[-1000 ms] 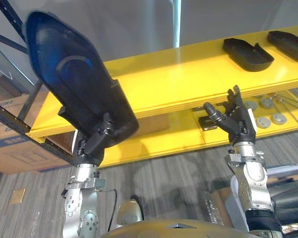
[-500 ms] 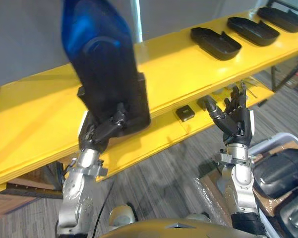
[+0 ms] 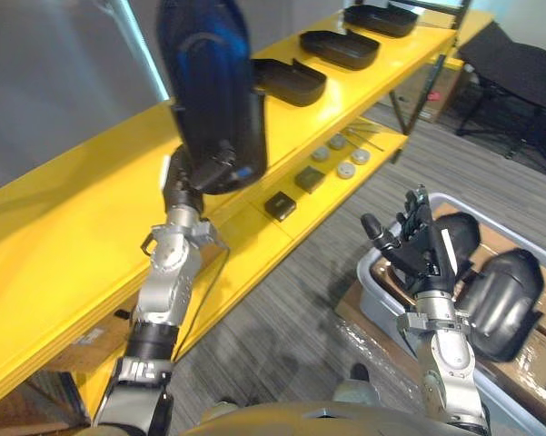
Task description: Walk over and take three plastic housings, then place them on the shelf
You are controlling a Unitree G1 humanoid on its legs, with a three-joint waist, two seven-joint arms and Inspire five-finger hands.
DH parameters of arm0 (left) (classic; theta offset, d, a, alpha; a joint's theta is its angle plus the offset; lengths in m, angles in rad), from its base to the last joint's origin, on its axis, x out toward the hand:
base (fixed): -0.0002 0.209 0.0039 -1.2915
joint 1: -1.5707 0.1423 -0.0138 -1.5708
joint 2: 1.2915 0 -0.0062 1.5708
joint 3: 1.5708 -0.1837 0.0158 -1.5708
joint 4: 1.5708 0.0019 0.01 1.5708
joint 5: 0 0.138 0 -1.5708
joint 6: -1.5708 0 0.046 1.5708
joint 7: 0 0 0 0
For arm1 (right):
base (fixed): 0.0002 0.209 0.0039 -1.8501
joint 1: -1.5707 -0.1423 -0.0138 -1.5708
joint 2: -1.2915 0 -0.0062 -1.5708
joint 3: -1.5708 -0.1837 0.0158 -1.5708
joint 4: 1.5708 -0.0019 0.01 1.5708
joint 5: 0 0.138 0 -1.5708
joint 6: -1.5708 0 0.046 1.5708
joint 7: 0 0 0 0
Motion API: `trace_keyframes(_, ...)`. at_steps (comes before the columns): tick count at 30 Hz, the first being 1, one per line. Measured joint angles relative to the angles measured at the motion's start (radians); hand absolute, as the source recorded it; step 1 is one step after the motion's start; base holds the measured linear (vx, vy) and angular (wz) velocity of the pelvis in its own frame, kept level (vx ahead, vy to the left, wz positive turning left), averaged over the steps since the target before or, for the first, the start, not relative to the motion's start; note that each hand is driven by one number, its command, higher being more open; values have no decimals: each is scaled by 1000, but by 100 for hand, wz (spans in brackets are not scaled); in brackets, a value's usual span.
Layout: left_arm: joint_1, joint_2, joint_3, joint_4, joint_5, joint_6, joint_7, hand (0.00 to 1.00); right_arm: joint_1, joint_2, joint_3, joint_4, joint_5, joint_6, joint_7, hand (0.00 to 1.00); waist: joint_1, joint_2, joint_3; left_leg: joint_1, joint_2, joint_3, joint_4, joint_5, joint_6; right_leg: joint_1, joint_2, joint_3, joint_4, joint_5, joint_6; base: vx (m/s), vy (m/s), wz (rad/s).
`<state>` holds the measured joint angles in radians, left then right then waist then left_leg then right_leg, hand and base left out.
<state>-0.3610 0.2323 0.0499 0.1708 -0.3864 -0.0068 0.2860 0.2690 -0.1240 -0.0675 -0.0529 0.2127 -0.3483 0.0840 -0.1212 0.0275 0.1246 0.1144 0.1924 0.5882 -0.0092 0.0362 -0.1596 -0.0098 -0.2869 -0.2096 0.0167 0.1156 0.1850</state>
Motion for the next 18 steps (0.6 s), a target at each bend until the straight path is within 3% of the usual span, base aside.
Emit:
trace_keyframes(2,-106,56,42,103,0,24,70,0,8,0,19,0,0,17,22,100,-19,-1,0,3,2,14,-37,31,-4,-18,13,10,-2,0,-1,-56,-72,-15)
trace_keyframes(6,-239,130,39,198,0,82,117,0,43,1,62,0,-1,35,27,100,-23,-4,0,30,0,35,-71,51,-6,-22,24,30,1,-1,-2,-23,-24,-13)
trace_keyframes(10,-337,152,21,266,-6,105,150,0,76,2,106,0,-1,48,38,100,-31,-9,2,32,-2,40,-73,51,-6,-23,25,40,1,-3,-4,-11,-8,-4)
trace_keyframes(13,-417,207,-5,355,-92,141,154,0,65,2,126,-3,-4,53,33,100,-44,-32,16,12,0,47,-65,51,-6,-50,26,56,2,-7,-9,-33,-22,-9)
trace_keyframes(15,-481,245,-5,445,-148,190,149,0,43,2,128,-10,-3,53,12,100,-50,-65,40,-18,0,63,-58,56,-2,-94,29,79,3,1,-13,-35,-26,-16)
trace_keyframes(18,-510,272,-6,539,-184,237,127,0,26,2,124,-43,0,53,-23,100,-69,-94,78,-46,6,63,-35,56,-1,-114,29,84,0,17,-15,-13,-19,-3)
